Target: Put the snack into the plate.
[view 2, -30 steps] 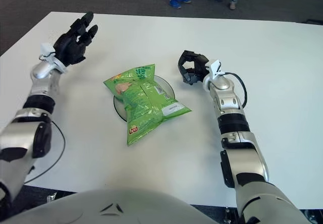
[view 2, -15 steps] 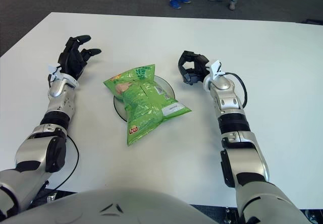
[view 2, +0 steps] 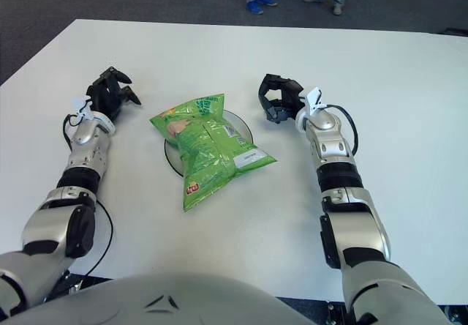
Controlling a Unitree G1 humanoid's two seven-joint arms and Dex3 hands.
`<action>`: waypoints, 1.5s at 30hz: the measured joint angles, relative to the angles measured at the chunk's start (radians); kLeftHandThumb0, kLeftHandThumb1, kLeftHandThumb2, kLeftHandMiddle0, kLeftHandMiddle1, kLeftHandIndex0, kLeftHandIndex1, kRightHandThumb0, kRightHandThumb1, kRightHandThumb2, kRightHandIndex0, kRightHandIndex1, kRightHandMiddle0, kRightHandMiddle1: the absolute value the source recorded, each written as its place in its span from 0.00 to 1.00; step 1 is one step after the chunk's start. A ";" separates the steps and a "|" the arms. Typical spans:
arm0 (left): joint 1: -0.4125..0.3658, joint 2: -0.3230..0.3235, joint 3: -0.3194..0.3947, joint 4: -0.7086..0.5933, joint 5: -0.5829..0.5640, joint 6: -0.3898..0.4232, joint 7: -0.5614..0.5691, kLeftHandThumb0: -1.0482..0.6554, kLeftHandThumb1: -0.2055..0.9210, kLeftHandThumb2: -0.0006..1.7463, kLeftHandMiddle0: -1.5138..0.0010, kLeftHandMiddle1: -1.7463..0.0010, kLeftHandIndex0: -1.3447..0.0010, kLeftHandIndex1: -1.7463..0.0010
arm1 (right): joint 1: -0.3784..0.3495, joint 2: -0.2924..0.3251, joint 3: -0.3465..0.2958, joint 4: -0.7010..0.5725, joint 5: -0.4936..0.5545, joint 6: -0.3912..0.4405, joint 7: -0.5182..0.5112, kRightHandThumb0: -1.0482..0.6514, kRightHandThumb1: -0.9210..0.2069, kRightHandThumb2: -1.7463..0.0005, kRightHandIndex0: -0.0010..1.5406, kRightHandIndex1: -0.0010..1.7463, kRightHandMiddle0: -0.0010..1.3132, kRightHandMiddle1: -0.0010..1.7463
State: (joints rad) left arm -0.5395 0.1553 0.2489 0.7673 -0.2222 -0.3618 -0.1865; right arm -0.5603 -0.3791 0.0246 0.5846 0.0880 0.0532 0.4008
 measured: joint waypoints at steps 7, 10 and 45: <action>0.044 -0.010 -0.015 -0.081 0.015 0.026 0.018 0.36 0.74 0.54 0.14 0.00 0.22 0.00 | 0.004 0.010 -0.017 0.001 0.003 0.000 -0.035 0.36 0.42 0.34 0.83 1.00 0.39 1.00; 0.067 -0.014 -0.022 -0.116 0.031 0.035 0.030 0.36 0.74 0.55 0.14 0.00 0.21 0.00 | 0.012 0.022 -0.035 -0.002 0.010 0.001 -0.063 0.36 0.41 0.34 0.83 1.00 0.39 1.00; 0.115 -0.028 -0.081 -0.174 0.074 0.024 0.001 0.40 0.73 0.57 0.13 0.00 0.33 0.00 | 0.054 0.162 -0.267 0.156 0.090 -0.463 -0.201 0.32 0.58 0.21 0.84 1.00 0.50 1.00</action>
State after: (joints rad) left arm -0.4244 0.1270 0.1682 0.5933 -0.1480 -0.3382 -0.1857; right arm -0.5061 -0.2168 -0.2427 0.7406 0.1776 -0.4101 0.1998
